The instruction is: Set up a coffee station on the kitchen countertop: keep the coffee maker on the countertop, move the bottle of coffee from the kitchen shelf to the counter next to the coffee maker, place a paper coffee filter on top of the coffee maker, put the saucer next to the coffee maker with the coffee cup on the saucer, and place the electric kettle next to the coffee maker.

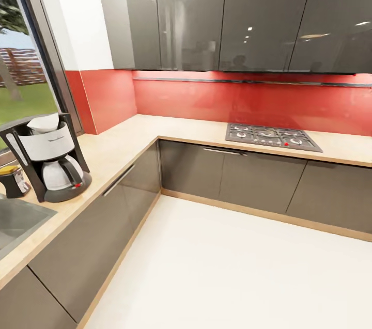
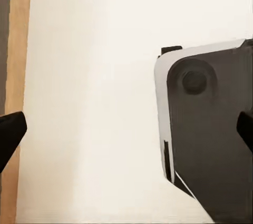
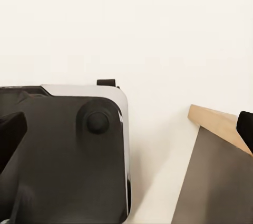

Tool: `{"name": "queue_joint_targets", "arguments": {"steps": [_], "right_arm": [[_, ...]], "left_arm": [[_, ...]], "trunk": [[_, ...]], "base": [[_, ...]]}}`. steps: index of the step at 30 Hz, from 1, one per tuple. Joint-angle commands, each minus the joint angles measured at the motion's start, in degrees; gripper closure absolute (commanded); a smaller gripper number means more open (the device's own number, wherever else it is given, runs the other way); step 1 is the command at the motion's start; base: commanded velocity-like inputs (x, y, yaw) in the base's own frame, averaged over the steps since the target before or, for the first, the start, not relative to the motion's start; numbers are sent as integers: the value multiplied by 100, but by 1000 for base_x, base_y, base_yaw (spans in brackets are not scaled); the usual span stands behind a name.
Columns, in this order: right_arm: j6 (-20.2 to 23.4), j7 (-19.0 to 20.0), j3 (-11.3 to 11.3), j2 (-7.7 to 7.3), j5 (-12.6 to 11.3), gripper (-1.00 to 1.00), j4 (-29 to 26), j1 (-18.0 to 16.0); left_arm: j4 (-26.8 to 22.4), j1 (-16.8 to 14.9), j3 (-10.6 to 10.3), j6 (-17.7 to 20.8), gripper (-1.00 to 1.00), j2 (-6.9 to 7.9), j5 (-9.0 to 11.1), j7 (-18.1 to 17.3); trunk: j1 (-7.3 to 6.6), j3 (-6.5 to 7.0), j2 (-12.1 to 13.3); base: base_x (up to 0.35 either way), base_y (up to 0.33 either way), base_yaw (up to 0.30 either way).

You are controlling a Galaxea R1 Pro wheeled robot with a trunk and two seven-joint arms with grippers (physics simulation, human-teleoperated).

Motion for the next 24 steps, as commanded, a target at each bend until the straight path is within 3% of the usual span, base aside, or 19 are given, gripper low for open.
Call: {"name": "queue_joint_targets", "arguments": {"steps": [1,4,8,15,20,24], "right_arm": [[-19,-7,-28,11,60,-100,8,-5],[-19,-12,-30,11,66,-100,5,-5],[-19,-14,-40,-9,69,-100,-8,-5],[-19,-13,-39,-13,60,-100,1,-5],[-19,-14,-37,-4,55,-100,8,-5],[-19,-14,-33,11,54,-100,28,-5]], "left_arm": [[12,-2,-1,342,-100,-26,-42,550],[12,-1,17,776,-100,-56,-41,1036],[16,-1,40,1031,-100,-69,-29,1602],[207,-1,37,1164,-100,-67,-23,1713],[255,-1,36,1527,-100,-91,-28,1716],[227,-1,50,1605,-100,-151,-27,1643]], "trunk": [[3,-12,-12],[3,-12,-12],[3,-12,-12],[3,-12,-12],[3,-12,-12],[3,-12,-12]], "base": [[0,0,-6],[0,0,-2],[0,0,0],[26,0,0],[267,0,0],[329,0,0]]}}
